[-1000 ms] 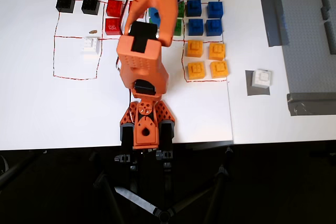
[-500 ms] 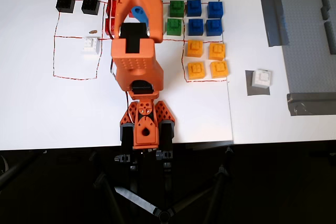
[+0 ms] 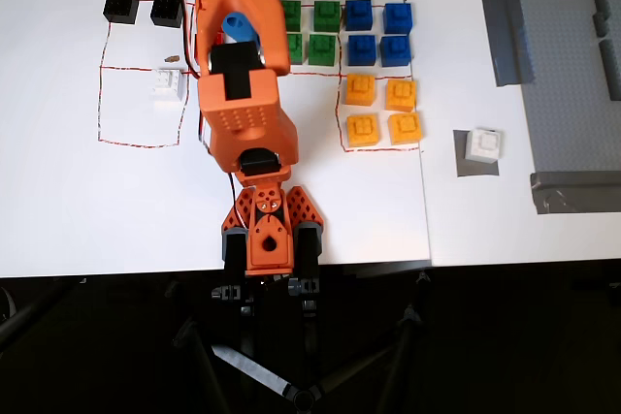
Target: Grab the block and put it in the grey marker
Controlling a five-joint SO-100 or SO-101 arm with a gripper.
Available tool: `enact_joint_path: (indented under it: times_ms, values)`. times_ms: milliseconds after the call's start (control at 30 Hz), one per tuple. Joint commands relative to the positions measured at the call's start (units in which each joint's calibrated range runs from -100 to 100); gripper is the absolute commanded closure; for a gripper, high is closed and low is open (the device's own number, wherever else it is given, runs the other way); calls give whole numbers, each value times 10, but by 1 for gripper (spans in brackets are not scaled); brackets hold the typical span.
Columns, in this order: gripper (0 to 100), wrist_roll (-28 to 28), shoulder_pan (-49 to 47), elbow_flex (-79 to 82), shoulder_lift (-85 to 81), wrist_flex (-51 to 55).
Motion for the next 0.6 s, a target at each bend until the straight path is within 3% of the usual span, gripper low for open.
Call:
enact_joint_path:
  times_ms: [0,567]
  values:
    - [100,-9,-15,-79,-71,14]
    - [100,-12,-25,-79,-73,18]
